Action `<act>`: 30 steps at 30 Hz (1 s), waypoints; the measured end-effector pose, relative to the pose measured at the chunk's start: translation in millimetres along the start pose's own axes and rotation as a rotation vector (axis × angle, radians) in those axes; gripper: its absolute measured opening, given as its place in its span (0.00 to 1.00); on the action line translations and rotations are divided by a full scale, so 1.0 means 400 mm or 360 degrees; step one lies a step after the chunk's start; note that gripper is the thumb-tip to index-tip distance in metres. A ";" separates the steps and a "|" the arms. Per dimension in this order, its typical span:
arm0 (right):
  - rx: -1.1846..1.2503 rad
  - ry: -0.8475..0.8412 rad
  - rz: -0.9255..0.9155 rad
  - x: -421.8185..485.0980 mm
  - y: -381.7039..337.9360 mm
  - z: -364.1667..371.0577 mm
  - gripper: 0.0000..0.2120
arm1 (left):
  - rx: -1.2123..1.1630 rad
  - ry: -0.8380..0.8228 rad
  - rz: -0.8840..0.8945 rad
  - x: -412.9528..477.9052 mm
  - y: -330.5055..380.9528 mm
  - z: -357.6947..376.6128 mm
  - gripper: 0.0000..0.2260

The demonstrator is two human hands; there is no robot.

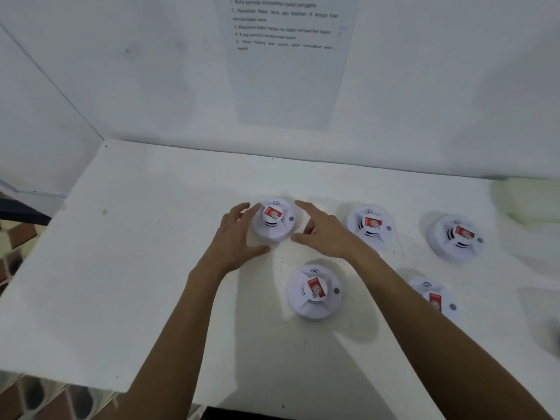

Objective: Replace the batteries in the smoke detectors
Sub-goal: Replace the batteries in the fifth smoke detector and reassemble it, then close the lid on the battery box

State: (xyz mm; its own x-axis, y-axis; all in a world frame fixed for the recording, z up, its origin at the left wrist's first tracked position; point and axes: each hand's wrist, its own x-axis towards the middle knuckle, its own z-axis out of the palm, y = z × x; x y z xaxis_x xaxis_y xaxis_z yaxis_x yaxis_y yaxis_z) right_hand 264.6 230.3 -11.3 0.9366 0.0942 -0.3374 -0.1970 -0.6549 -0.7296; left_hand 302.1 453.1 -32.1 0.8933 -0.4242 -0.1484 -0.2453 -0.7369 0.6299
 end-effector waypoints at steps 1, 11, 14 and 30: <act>-0.0010 0.0014 -0.0009 -0.021 0.004 -0.011 0.33 | 0.0030 0.0045 0.0007 -0.012 0.013 -0.001 0.39; 0.0010 0.0356 -0.0099 -0.264 0.138 -0.272 0.18 | -0.0299 0.0139 0.0326 -0.019 0.386 0.114 0.28; 0.0047 0.0436 -0.0071 -0.340 0.229 -0.396 0.18 | -0.0364 0.0113 0.0412 0.019 0.530 0.201 0.27; -0.0241 0.0575 0.0274 -0.509 0.796 -0.904 0.21 | -0.0243 -0.0008 0.0266 0.318 1.050 0.670 0.21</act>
State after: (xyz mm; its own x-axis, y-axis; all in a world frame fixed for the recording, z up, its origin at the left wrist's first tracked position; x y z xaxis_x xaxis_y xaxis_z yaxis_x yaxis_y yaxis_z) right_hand 115.9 -268.5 40.2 0.9403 -0.2775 -0.1971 -0.3401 -0.7431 -0.5763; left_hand 211.9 -51.5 9.4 0.8430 -0.5367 -0.0354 -0.3298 -0.5679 0.7541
